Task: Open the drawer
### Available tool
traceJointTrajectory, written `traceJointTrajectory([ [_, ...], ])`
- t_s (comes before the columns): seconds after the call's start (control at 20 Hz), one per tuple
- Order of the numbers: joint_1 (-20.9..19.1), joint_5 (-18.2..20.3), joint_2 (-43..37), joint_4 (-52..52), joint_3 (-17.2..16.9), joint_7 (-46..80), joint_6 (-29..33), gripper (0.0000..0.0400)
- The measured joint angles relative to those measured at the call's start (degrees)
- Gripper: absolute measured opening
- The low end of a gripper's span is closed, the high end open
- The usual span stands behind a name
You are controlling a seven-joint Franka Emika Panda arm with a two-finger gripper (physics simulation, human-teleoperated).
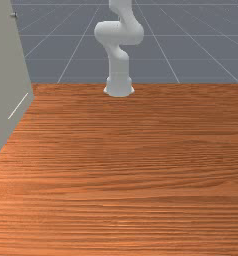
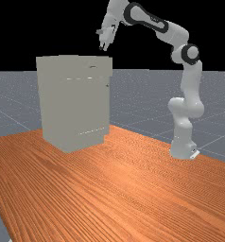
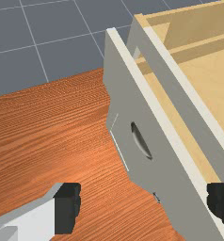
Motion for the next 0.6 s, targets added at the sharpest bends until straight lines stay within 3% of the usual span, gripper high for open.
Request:
traceJointTrajectory([
  [0.3,-1.6,-0.1,4.1,0.5,-2.2,-2.0,0.3,0.04],
  [0.6,-1.9,-0.1,4.7,-2.0,-2.3,-2.2,0.2,0.04],
])
